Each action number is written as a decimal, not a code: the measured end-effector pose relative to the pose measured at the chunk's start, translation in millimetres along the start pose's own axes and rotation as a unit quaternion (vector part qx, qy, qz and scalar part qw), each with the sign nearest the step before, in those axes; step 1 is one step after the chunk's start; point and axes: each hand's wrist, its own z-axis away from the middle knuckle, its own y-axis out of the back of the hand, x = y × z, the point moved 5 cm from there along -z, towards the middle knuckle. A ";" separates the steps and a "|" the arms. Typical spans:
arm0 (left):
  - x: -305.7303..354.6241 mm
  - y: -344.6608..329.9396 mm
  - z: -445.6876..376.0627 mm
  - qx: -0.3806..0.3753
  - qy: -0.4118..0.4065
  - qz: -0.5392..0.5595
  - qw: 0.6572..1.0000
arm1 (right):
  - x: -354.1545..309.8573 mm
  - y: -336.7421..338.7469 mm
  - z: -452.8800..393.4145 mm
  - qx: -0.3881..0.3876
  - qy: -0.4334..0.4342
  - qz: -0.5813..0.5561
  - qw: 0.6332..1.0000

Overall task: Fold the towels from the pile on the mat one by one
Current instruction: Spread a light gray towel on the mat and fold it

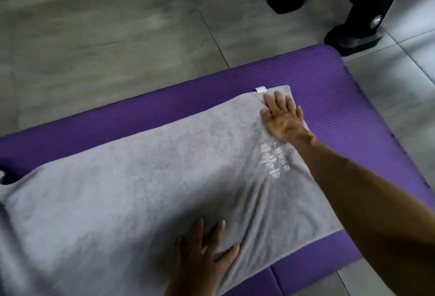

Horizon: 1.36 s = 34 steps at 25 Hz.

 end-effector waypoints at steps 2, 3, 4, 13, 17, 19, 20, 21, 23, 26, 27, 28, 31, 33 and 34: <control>-0.5 6.6 -0.7 0.052 0.003 -0.005 0.999 | 2.3 23.7 -16.9 0.026 -0.053 -0.083 0.995; -1.5 8.2 1.6 0.064 0.006 0.004 0.998 | 6.2 30.0 -24.2 0.045 -0.085 -0.105 0.990; -2.2 11.5 3.5 0.050 0.004 0.023 0.999 | 10.0 34.9 -28.8 0.057 -0.107 -0.112 0.986; -14.0 2.9 0.8 -0.082 0.023 0.050 0.995 | 39.0 36.7 30.8 0.058 -0.082 -0.148 0.984; -7.0 12.8 11.4 -0.059 -0.031 0.019 0.998 | 94.2 -19.2 173.6 0.161 -0.132 -0.151 0.966; -5.3 12.6 18.0 -0.027 -0.014 0.004 1.000 | 136.5 -39.3 225.4 0.176 -0.203 -0.105 0.958; -3.1 9.7 24.1 -0.017 -0.017 0.006 1.000 | 148.8 -42.7 239.4 0.173 -0.212 -0.108 0.956; 1.6 6.6 30.5 -0.007 -0.036 0.011 0.999 | 157.2 -46.1 244.1 0.169 -0.222 -0.150 0.949; 7.8 0.1 47.3 0.038 -0.081 0.007 0.996 | 162.7 -48.4 244.1 0.162 -0.267 -0.292 0.904; -3.4 -8.6 72.1 0.136 -0.068 0.026 0.988 | 175.2 -46.1 247.6 0.204 -0.320 -0.413 0.828; -8.1 -12.7 77.8 0.136 -0.068 0.039 0.988 | 181.9 -47.5 249.2 0.218 -0.329 -0.422 0.816; -10.6 -17.3 82.2 0.133 -0.073 0.045 0.987 | 186.3 -47.5 252.1 0.224 -0.336 -0.422 0.812; -13.2 -25.1 88.3 0.109 -0.050 0.046 0.992 | 193.1 -49.3 253.7 0.213 -0.347 -0.426 0.808; -11.1 -28.8 89.0 0.098 -0.025 0.067 0.993 | 190.9 -44.5 251.7 0.207 -0.353 -0.423 0.809; -9.6 -28.7 89.2 0.100 -0.029 0.080 0.991 | 189.2 -41.7 253.3 0.203 -0.353 -0.405 0.819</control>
